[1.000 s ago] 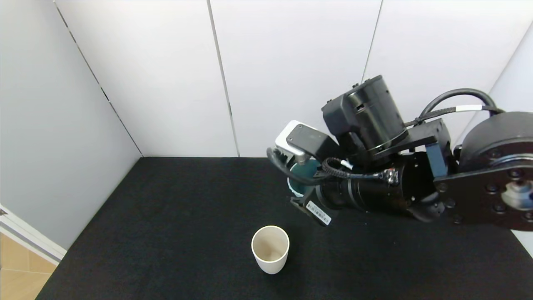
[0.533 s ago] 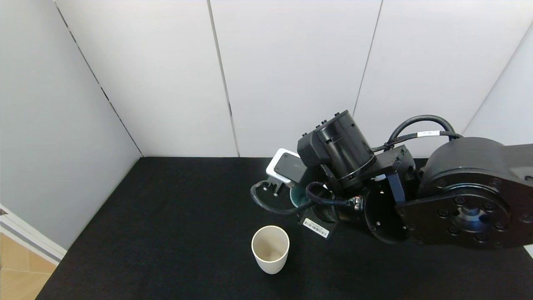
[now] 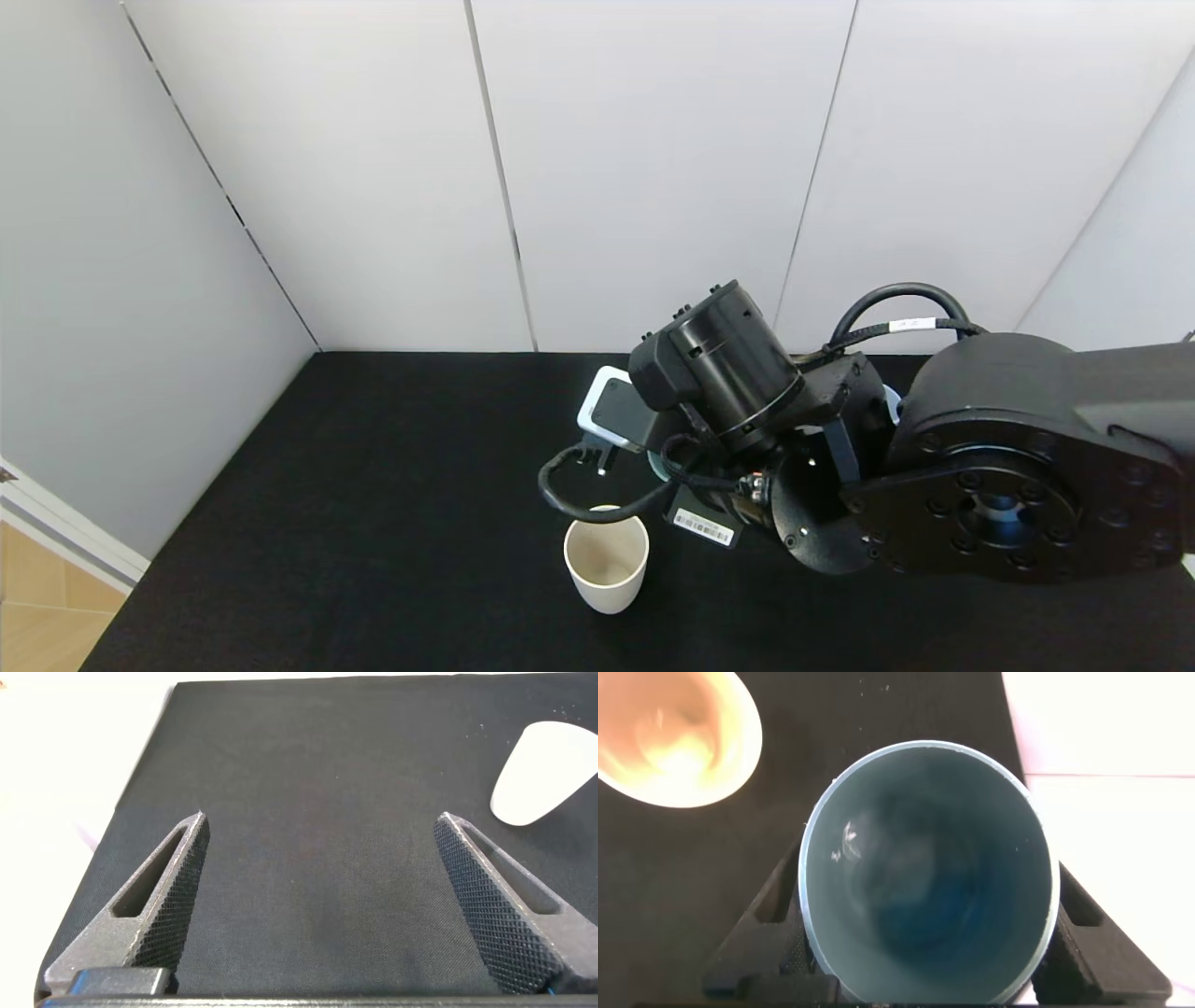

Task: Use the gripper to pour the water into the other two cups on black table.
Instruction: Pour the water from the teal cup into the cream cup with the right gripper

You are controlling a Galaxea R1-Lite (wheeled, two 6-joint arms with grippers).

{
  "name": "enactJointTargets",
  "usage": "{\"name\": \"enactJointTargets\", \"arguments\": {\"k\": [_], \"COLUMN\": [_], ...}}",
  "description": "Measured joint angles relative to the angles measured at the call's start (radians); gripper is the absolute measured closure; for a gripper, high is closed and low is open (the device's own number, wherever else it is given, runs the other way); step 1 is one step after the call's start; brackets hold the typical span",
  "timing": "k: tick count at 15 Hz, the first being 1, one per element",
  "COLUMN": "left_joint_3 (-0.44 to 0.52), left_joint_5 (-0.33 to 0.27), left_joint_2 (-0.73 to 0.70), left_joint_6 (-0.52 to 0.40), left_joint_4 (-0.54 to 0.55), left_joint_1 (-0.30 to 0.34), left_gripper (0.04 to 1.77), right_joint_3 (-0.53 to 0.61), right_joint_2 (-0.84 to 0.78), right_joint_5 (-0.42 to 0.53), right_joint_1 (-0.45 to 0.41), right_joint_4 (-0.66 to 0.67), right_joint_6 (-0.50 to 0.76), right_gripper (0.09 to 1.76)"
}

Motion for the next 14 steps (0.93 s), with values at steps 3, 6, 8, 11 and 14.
{"name": "enactJointTargets", "arguments": {"k": [3, 6, 8, 11, 14], "left_joint_3": [0.000, 0.000, 0.000, 0.000, 0.000], "left_joint_5": [0.000, 0.000, 0.000, 0.000, 0.000], "left_joint_2": [0.000, 0.000, 0.000, 0.000, 0.000], "left_joint_6": [0.000, 0.000, 0.000, 0.000, 0.000], "left_joint_4": [0.000, 0.000, 0.000, 0.000, 0.000], "left_joint_1": [0.000, 0.000, 0.000, 0.000, 0.000], "left_gripper": [0.09, 0.09, 0.09, 0.09, 0.09], "right_joint_3": [0.000, 0.001, 0.001, 0.003, 0.000], "right_joint_2": [0.009, 0.017, 0.025, 0.042, 0.062], "right_joint_5": [-0.019, -0.021, -0.029, -0.053, -0.068], "right_joint_1": [0.019, 0.043, 0.059, 0.070, 0.079], "right_joint_4": [0.000, 0.000, 0.001, 0.000, -0.003], "right_joint_6": [-0.026, -0.031, -0.033, -0.057, -0.096], "right_gripper": [0.62, 0.62, 0.62, 0.62, 0.62]}}
